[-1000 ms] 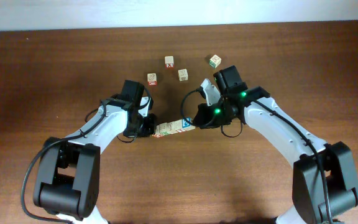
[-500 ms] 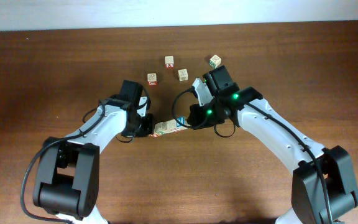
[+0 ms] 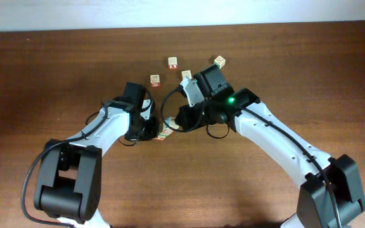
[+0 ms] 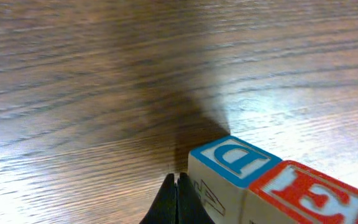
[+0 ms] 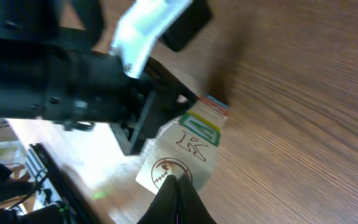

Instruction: Rotate 5 blocks

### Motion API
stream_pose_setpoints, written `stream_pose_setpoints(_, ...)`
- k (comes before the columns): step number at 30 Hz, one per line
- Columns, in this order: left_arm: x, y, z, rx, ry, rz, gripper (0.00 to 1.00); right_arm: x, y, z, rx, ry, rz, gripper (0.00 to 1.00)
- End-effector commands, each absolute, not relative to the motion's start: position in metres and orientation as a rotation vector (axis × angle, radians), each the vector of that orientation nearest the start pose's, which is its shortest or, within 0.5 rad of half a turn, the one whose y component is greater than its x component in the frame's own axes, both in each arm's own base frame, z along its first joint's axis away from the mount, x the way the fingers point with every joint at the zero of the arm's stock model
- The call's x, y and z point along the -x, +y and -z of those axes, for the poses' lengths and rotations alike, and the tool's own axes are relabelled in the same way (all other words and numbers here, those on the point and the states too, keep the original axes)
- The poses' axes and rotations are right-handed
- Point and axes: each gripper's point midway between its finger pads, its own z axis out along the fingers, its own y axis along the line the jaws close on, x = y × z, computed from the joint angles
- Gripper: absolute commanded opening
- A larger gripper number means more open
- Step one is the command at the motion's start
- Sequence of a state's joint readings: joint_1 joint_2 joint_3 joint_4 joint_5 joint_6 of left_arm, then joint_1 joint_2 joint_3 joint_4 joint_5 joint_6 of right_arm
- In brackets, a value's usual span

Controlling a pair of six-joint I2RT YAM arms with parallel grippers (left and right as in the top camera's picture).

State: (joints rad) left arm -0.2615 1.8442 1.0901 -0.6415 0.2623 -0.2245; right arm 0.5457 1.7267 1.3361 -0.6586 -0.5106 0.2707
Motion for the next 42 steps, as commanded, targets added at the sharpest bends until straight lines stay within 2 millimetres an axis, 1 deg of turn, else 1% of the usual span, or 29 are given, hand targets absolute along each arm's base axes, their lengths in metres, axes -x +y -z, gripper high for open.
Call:
stream_pose_setpoints(1,-0.316,-0.173,-0.015,-0.196,2.992,0.703,0.0,-0.303,0.294,-0.113,0.554,2.76,-0.883,0.04)
stream_pose_setpoints(8,-0.318,-0.171,-0.015,-0.191,2.99,0.694,0.0,-0.304,0.294,-0.113,0.552,2.76,-0.882,0.04)
stream_pose_setpoints(9,-0.319,-0.169,-0.014,-0.163,2.995,0.678,0.0,-0.303,0.294,-0.113,0.553,2.76,-0.882,0.04)
stream_pose_setpoints(11,-0.323,-0.157,-0.011,-0.022,3.016,0.617,0.0,-0.303,0.295,-0.113,0.554,2.759,-0.882,0.04)
stream_pose_setpoints(14,-0.329,-0.14,-0.01,0.148,3.021,0.59,0.0,-0.303,0.297,-0.112,0.566,2.752,-0.856,0.04)
stream_pose_setpoints(17,-0.335,-0.126,-0.01,0.239,3.009,0.588,0.0,-0.3,0.305,-0.112,0.6,2.732,-0.84,0.04)
stream_pose_setpoints(20,-0.338,-0.119,-0.01,0.268,3.002,0.587,0.0,-0.3,0.308,-0.112,0.609,2.72,-0.821,0.04)
stream_pose_setpoints(27,-0.338,-0.119,-0.01,0.267,3.001,0.586,0.0,-0.302,0.307,-0.112,0.607,2.717,-0.811,0.04)
stream_pose_setpoints(34,-0.339,-0.114,-0.009,0.271,3.001,0.543,0.0,-0.317,0.299,-0.109,0.571,2.69,-0.707,0.04)
stream_pose_setpoints(37,-0.34,-0.109,-0.007,0.277,3.002,0.49,0.0,-0.321,0.296,-0.107,0.558,2.687,-0.663,0.04)
stream_pose_setpoints(40,-0.341,-0.105,-0.006,0.298,3.001,0.487,0.0,-0.322,0.295,-0.107,0.556,2.685,-0.656,0.04)
stream_pose_setpoints(41,-0.341,-0.1,-0.006,0.336,3.002,0.463,0.0,-0.322,0.295,-0.107,0.557,2.684,-0.655,0.04)
stream_pose_setpoints(42,-0.341,-0.091,-0.004,0.393,3.002,0.416,0.0,-0.322,0.295,-0.107,0.557,2.685,-0.656,0.04)
